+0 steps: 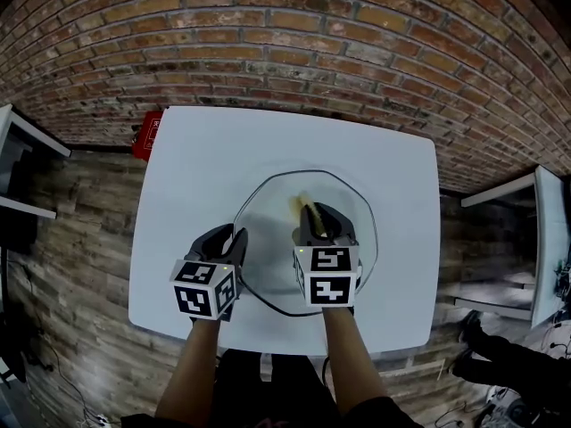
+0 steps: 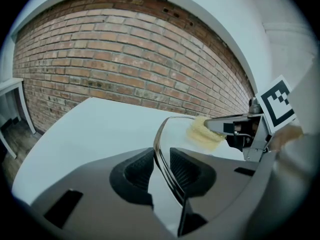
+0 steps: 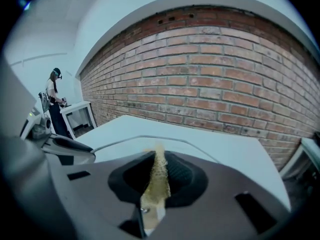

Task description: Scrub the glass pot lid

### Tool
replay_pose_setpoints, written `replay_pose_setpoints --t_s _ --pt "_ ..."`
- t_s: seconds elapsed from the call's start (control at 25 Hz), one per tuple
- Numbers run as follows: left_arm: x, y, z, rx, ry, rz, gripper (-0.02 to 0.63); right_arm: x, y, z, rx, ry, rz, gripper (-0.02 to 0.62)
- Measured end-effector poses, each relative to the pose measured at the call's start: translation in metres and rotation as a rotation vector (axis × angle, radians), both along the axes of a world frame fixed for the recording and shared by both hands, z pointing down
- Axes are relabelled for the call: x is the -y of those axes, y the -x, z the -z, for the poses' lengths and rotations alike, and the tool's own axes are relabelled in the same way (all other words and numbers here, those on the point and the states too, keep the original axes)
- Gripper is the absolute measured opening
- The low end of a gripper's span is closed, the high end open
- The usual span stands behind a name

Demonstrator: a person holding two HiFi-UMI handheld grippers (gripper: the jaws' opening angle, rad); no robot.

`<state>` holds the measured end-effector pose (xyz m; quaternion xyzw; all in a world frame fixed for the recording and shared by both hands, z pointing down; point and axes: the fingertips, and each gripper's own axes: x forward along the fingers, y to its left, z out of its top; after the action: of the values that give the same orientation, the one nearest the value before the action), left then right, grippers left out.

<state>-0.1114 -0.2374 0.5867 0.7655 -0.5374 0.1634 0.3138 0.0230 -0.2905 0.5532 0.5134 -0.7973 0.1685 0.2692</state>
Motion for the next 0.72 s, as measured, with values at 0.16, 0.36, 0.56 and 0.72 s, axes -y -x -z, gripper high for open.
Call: replay_pose_setpoints --t_s 0.16,0.36,0.56,0.72 --pt "0.0 0.0 0.0 0.004 0.001 0.001 0.106 0.005 -0.041 -0.001 -0.051 0.01 -0.073 0.058" --pt "-0.002 -0.001 0.0 0.003 0.0 0.003 0.107 0.006 -0.089 0.007 -0.129 -0.003 -0.177 0.058" --pt "-0.004 -0.002 0.0 -0.005 0.003 0.003 0.107 0.002 -0.102 0.032 -0.135 -0.065 -0.214 0.058" --pt "-0.006 -0.001 -0.001 -0.013 -0.001 0.007 0.107 -0.013 -0.045 0.051 0.026 -0.077 -0.089 0.058"
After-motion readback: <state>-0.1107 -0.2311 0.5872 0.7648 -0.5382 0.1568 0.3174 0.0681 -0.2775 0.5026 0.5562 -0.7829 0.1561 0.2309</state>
